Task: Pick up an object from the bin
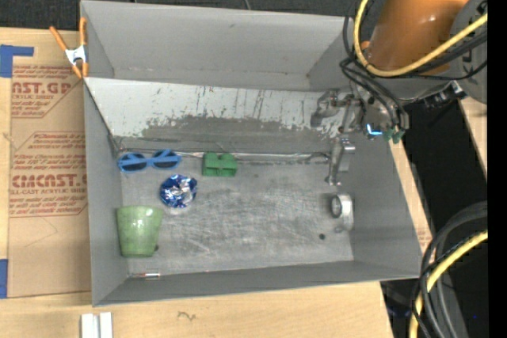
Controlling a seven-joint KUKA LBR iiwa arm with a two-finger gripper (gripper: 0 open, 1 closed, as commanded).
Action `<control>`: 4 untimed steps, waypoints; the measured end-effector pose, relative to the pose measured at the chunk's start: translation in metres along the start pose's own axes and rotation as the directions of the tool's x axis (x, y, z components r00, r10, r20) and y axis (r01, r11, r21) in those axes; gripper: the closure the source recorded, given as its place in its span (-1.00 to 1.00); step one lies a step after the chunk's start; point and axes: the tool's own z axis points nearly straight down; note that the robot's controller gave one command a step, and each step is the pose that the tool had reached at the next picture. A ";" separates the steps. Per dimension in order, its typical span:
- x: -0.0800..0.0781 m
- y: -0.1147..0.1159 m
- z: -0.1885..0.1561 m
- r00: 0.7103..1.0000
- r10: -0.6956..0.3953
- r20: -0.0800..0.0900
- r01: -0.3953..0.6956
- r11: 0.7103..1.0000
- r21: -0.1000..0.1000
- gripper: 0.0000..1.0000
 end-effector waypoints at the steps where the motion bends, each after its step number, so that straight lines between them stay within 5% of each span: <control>1: 0.038 0.169 0.088 0.989 -0.146 -0.006 0.146 0.989 -0.005 -1.00; 2: 0.024 0.227 0.171 0.975 -0.220 0.004 0.220 0.975 -0.004 -1.00; 3: 0.003 0.287 0.168 0.959 -0.284 0.003 0.284 0.959 0.002 -1.00; 4: 0.002 0.280 0.168 0.961 -0.278 0.000 0.278 0.961 0.007 1.00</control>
Offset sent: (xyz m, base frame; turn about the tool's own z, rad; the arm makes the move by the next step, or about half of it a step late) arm -0.0358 0.1631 -0.0856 -0.1372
